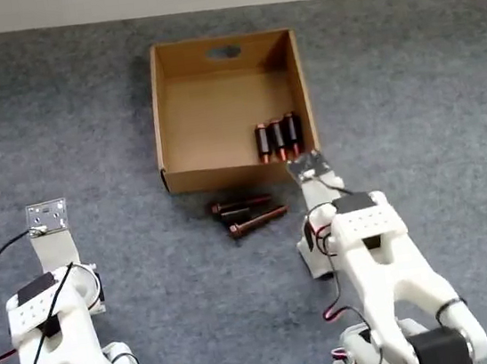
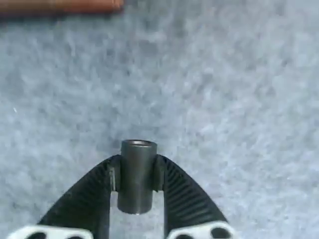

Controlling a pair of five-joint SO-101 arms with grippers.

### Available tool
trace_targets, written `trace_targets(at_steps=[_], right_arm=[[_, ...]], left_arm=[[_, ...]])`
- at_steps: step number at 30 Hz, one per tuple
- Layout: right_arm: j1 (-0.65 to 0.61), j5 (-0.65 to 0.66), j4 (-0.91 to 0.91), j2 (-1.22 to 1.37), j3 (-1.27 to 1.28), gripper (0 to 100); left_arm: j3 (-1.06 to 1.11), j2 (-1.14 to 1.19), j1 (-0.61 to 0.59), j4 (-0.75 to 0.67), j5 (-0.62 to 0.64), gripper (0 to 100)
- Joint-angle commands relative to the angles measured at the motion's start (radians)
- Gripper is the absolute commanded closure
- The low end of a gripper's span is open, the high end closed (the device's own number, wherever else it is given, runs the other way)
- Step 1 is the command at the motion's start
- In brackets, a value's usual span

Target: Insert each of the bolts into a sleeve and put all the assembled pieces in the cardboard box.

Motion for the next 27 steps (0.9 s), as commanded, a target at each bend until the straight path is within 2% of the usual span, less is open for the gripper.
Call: trace_targets(at_steps=[1, 3, 12, 14, 16, 18, 24, 27], right_arm=[[0.01, 0.017, -0.01, 0.076, -0.01, 91.6], [0.007, 0.017, -0.013, 0.116, -0.021, 88.9], [0.008, 0.02, -0.008, 0.134, -0.035, 89.1], [0.008, 0.02, -0.008, 0.134, -0.035, 91.6], [0.01, 0.02, -0.008, 0.13, -0.038, 98.5], [0.01, 0.02, -0.005, 0.09, -0.039, 98.7], [0.01, 0.018, 0.154, -0.303, -0.079, 99.4], [0.007, 0.014, 0.16, -0.562, -0.07, 99.4]], left_arm=[[-0.028, -0.004, -0.01, -0.014, 0.003, 98], [-0.028, -0.004, -0.01, -0.014, 0.003, 98], [-0.028, -0.004, -0.01, -0.014, 0.003, 98], [-0.028, -0.004, -0.01, -0.014, 0.003, 98], [-0.028, -0.004, -0.01, -0.014, 0.003, 98], [-0.028, -0.004, -0.01, -0.014, 0.003, 98], [-0.027, -0.004, -0.01, -0.014, 0.003, 98], [-0.027, -0.002, 0.004, -0.014, 0.003, 97]])
